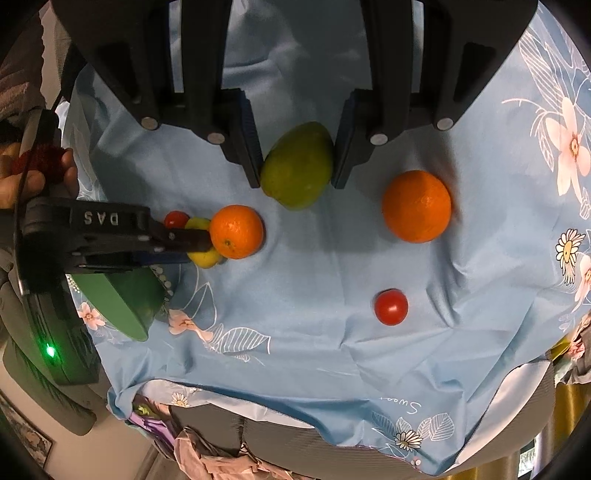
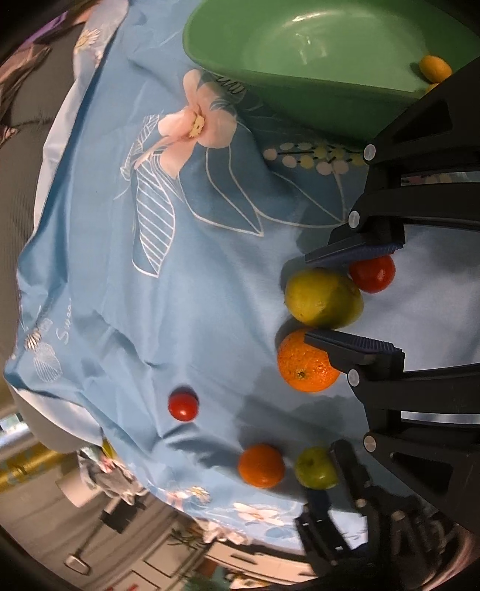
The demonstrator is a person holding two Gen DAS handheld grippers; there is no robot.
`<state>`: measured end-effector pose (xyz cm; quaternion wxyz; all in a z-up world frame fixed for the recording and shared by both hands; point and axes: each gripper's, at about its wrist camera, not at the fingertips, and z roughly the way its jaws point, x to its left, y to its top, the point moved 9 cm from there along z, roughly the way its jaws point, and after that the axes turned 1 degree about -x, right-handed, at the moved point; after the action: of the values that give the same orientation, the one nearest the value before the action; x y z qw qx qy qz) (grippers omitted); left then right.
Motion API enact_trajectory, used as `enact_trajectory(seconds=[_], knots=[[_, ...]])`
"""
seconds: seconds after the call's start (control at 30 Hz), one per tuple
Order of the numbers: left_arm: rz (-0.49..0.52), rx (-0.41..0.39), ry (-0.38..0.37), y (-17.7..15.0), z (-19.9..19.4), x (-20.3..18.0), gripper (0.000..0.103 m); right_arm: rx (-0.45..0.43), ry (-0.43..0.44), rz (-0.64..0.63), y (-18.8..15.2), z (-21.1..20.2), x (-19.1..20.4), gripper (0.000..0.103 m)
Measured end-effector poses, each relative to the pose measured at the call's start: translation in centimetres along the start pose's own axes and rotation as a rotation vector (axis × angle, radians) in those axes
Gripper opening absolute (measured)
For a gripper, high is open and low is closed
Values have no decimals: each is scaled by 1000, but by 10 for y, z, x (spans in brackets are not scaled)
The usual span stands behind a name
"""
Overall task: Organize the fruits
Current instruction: 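Lift the green fruit with the left tool while the right tool carries the lemon toward the bowl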
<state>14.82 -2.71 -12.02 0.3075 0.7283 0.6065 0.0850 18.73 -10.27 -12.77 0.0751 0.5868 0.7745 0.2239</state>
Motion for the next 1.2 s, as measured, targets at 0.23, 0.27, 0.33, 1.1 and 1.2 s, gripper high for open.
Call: enact_trajectory(seconds=[0.23,0.27,0.33,1.1,1.2], knots=[[-1,-2,-2,0,-1,-1,37,61,-116,-138,-10,15,8,35],[-4,-3,-4,-1,-2,-1,37,59,-126,-136,-8,16,8,35],[0,-6,1,-1,-4,-1,37,63,-141,-135,-5,19,7,35],[30,-69,60,7,-28,-10,38,-140,-77,-83,-12,-34,14,38],[46,-84,69,9,-36,-17,38,-192,-42,-60,-18,-56,20,38]])
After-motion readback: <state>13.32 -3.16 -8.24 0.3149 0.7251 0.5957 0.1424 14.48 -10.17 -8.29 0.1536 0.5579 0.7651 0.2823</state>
